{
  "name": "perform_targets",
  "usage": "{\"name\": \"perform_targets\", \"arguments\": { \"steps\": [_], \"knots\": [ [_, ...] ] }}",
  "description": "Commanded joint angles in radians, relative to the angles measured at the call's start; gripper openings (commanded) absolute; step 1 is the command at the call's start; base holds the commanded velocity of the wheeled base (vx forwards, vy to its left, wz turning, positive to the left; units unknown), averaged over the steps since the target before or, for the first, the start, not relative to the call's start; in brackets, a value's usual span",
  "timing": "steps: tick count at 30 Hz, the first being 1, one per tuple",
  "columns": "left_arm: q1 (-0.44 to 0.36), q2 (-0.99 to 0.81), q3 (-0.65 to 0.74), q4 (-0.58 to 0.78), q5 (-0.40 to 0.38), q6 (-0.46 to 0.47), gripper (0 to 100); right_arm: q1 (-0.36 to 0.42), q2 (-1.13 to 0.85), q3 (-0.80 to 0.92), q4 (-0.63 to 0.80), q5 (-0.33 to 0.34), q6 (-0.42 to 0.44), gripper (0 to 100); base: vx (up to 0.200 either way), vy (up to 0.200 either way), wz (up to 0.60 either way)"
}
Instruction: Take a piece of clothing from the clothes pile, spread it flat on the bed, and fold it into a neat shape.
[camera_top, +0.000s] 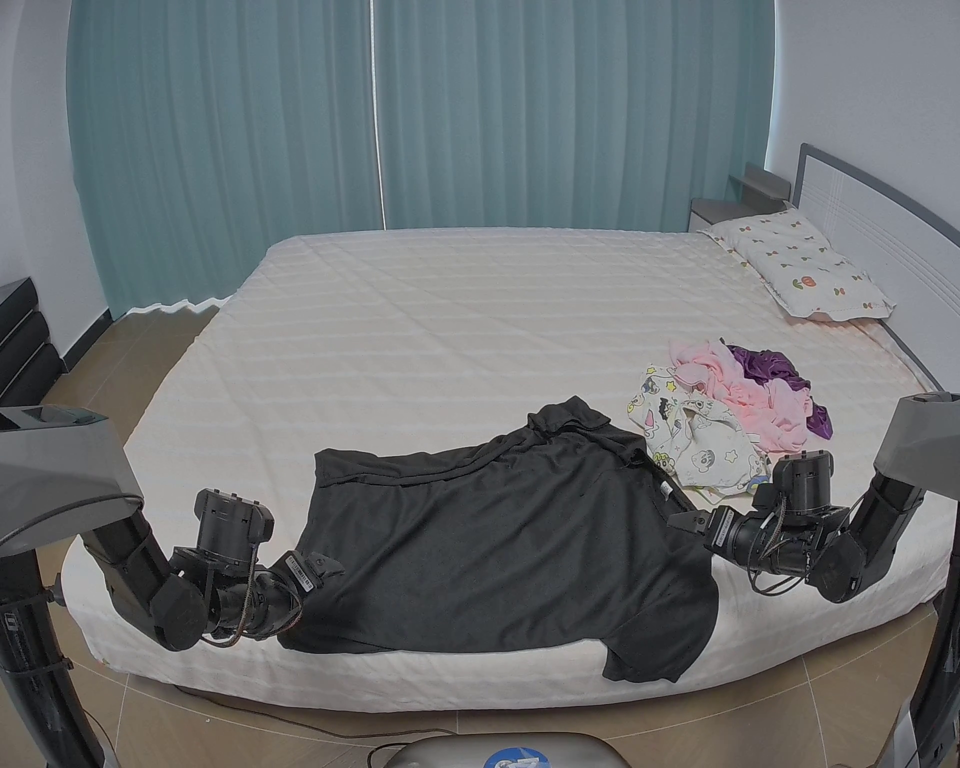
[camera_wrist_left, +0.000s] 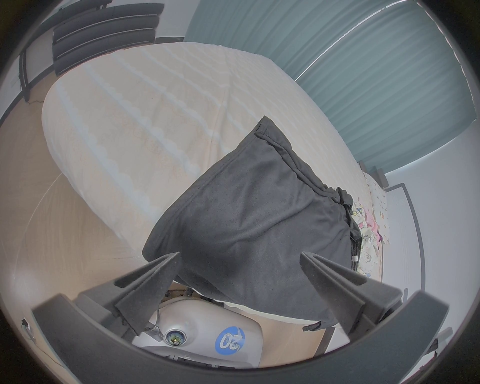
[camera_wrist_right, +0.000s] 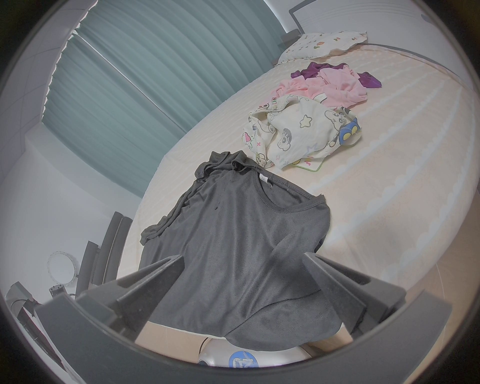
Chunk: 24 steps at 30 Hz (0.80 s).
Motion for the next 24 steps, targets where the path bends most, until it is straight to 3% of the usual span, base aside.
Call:
{"name": "perform_targets", "arguments": {
  "steps": [1, 14, 20, 24],
  "knots": [
    [0.0, -0.002, -0.001, 0.0, 0.001, -0.001, 100, 0.002, -0.002, 0.0, -0.002, 0.0, 0.0, 100, 0.0, 0.0, 0.0],
    [-0.002, 0.001, -0.001, 0.0, 0.0, -0.002, 100, 0.002, -0.016, 0.002, 0.0, 0.0, 0.0, 100, 0.0, 0.0, 0.0],
    [-0.005, 0.001, -0.005, 0.0, 0.0, -0.004, 100, 0.002, -0.016, 0.005, 0.0, 0.0, 0.0, 100, 0.0, -0.2, 0.0],
    [-0.005, 0.003, -0.004, 0.0, 0.0, -0.005, 100, 0.002, -0.016, 0.005, 0.0, 0.0, -0.001, 100, -0.15, -0.15, 0.0]
  ]
}}
